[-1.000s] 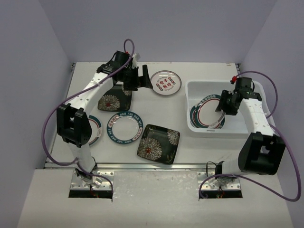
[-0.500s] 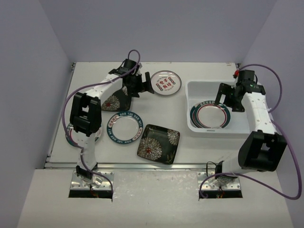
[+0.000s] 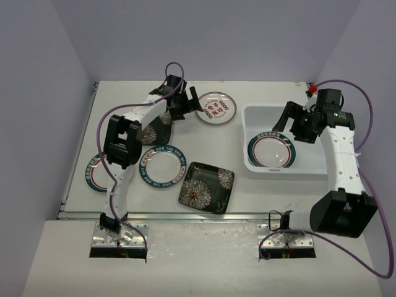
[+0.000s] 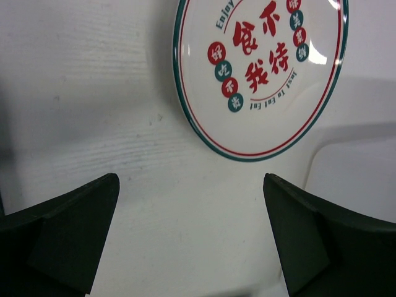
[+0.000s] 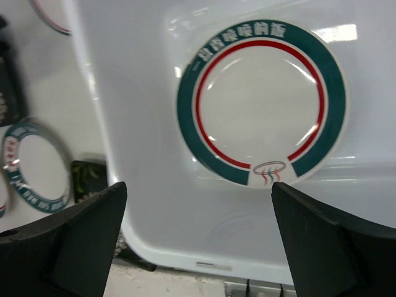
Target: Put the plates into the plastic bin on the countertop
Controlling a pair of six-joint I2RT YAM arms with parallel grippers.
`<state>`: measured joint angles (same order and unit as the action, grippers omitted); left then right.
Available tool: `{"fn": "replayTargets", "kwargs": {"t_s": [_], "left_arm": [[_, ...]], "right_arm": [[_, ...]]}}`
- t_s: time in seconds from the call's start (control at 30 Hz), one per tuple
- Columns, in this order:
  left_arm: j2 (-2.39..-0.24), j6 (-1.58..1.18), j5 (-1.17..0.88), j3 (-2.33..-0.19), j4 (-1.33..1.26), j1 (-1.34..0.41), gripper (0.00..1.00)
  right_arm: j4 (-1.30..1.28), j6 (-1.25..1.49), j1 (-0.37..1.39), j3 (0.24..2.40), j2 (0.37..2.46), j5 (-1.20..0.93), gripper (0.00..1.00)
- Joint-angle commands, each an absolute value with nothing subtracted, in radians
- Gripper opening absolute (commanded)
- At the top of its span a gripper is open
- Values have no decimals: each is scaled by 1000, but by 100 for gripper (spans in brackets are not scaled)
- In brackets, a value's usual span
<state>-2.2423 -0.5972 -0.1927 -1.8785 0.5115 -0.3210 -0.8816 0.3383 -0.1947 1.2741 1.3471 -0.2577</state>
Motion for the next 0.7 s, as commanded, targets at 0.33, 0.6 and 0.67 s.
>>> {"fn": "replayTargets", "kwargs": {"t_s": [0.33, 0.6, 0.67], "left_arm": [[-2515, -707, -176, -2064, 356, -311, 65], [-2598, -753, -248, -2095, 276, -302, 21], [-2607, -765, -273, -2097, 260, -297, 11]], "right_arm": [[-665, 549, -191, 1219, 1089, -709, 99], [-661, 552, -183, 1209, 1089, -714, 99], [-660, 552, -178, 1212, 1100, -718, 99]]}}
